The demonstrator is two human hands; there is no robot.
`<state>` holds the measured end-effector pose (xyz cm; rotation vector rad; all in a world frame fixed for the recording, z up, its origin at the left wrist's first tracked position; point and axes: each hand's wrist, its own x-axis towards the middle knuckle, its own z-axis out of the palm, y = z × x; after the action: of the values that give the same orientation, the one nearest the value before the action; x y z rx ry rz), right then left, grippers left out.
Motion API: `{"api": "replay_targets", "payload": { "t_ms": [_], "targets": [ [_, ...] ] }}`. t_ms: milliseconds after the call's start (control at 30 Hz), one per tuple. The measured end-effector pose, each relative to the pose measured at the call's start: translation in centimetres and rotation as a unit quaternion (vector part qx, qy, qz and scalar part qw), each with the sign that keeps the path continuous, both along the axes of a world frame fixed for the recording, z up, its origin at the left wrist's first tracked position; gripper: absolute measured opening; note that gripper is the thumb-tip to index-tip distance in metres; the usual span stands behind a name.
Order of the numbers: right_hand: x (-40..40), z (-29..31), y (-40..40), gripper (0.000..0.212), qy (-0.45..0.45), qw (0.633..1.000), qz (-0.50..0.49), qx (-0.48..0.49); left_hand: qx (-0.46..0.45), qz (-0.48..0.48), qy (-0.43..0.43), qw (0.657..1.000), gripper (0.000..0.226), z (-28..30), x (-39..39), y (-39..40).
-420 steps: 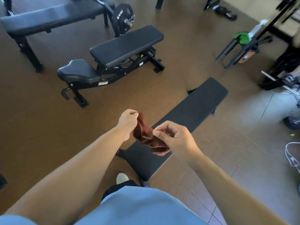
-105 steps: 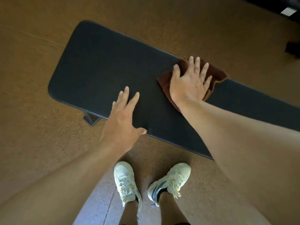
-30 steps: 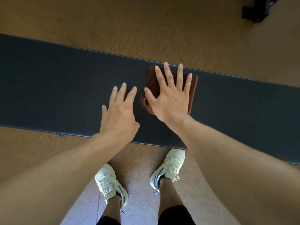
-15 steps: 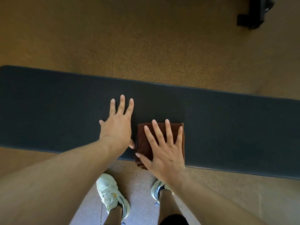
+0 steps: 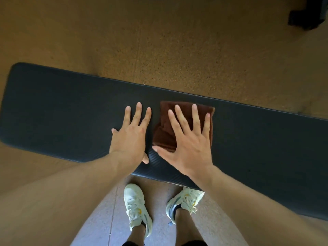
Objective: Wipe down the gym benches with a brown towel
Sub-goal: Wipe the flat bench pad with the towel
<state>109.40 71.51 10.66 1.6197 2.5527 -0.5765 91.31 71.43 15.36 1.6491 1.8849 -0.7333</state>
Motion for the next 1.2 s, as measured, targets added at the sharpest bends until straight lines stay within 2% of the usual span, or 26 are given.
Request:
{"api": "replay_targets", "payload": {
  "t_ms": [167,300,367,467,533,633,700,800,867,967,1067,1200],
  "targets": [
    [2.7,-0.1,-7.8,0.094,-0.005,0.989,0.147,-0.013,0.018,-0.011,0.007,1.0,0.158,-0.4,-0.2,-0.3],
    [3.2,-0.2,-5.1,0.081,-0.033,0.981,0.192,0.019,0.021,-0.022,-0.016,0.999,0.159,-0.6,-0.9,-0.3],
    [2.5,-0.3,-2.2,0.079,-0.05,0.989,0.138,0.037,0.035,-0.024,-0.046,0.998,0.154,-0.5,-1.5,-0.7],
    [-0.5,-0.3,1.8,0.079,-0.056,0.998,-0.03,0.025,0.099,0.025,-0.148,0.984,0.129,-0.3,-2.8,-4.1],
    [-4.1,-0.2,3.5,0.079,-0.044,0.987,-0.153,-0.001,0.179,0.088,-0.217,0.956,0.11,-0.4,-4.1,-8.5],
    [-11.2,-0.1,4.8,0.079,0.009,0.959,-0.283,-0.026,0.244,0.209,-0.228,0.919,0.09,-0.7,-6.5,-15.6],
    [-15.8,0.0,3.6,0.078,0.032,0.973,-0.227,-0.029,0.232,0.286,-0.212,0.905,0.086,-0.7,-7.9,-18.7],
    [-19.6,-0.1,-1.2,0.076,0.021,1.0,0.008,0.009,0.231,0.362,-0.203,0.88,0.082,0.1,-8.7,-20.2],
    [-18.5,-0.3,-4.7,0.07,0.014,0.993,0.114,0.04,0.235,0.378,-0.201,0.872,0.082,0.9,-8.6,-20.0],
    [-12.4,-0.3,-8.4,0.061,0.012,0.988,0.147,0.046,0.232,0.373,-0.22,0.871,0.081,2.1,-7.7,-19.0],
    [-3.9,0.0,-11.8,0.061,-0.028,0.997,0.06,0.026,0.214,0.339,-0.272,0.875,0.083,2.8,-5.9,-17.8],
    [4.6,1.4,-13.6,0.064,-0.052,0.983,-0.171,-0.043,0.198,0.274,-0.337,0.879,0.081,2.8,-2.1,-15.7]
  ]
}}
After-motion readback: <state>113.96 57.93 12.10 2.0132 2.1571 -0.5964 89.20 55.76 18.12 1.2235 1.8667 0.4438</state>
